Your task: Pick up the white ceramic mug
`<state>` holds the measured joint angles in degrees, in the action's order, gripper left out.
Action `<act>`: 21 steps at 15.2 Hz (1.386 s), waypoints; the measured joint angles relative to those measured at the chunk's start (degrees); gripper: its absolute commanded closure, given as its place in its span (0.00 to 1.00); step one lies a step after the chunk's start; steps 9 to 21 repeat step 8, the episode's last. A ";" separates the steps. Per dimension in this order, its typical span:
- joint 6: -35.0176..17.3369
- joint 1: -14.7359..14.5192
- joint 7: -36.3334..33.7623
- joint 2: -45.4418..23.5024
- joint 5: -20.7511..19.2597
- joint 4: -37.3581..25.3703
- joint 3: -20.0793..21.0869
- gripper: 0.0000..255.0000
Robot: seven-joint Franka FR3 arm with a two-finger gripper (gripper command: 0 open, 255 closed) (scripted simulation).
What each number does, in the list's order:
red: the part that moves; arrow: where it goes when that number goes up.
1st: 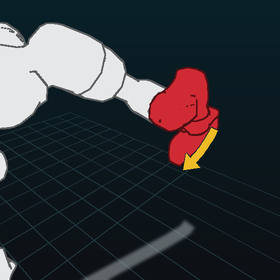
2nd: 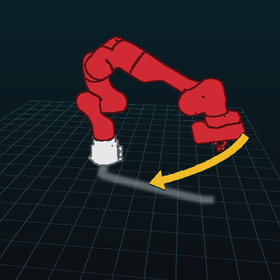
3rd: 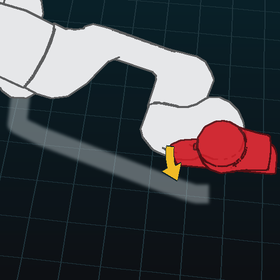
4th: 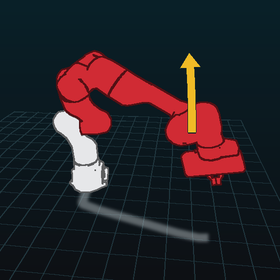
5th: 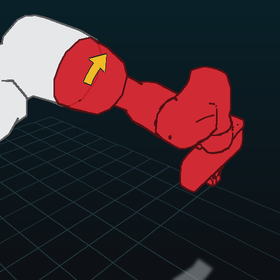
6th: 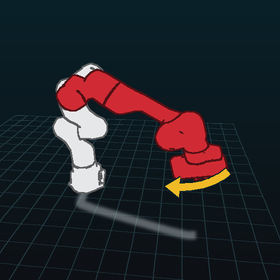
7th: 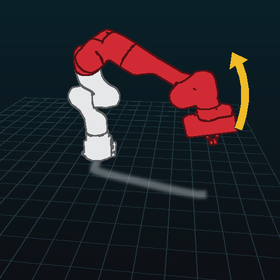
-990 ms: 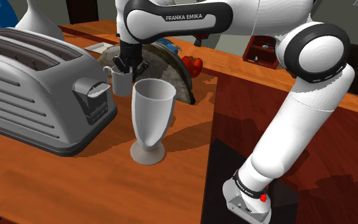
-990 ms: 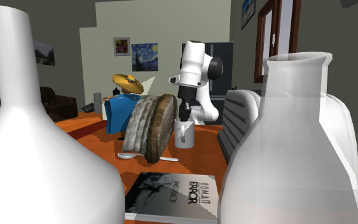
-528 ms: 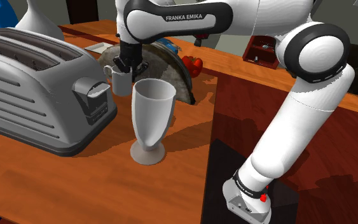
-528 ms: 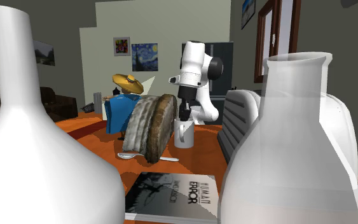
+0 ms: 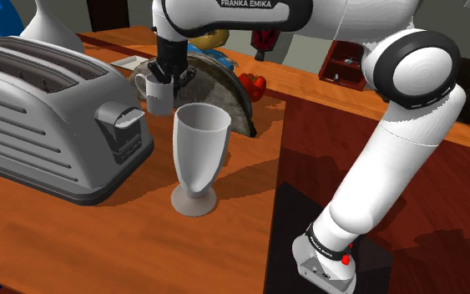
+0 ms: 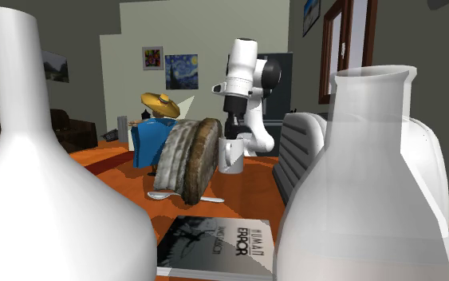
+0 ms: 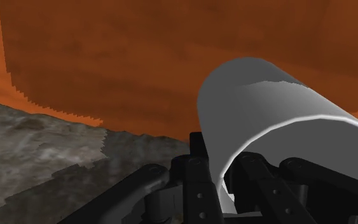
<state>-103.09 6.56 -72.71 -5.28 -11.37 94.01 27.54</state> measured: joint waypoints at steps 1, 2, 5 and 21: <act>0.68 -0.03 0.09 0.05 0.05 -0.64 0.02 1.00; 1.36 0.06 0.37 0.30 0.21 -1.13 -0.02 1.00; 3.75 -0.19 0.48 -0.60 -0.16 -4.31 0.08 1.00; 5.89 -0.39 0.63 -1.03 -0.33 -6.83 0.18 1.00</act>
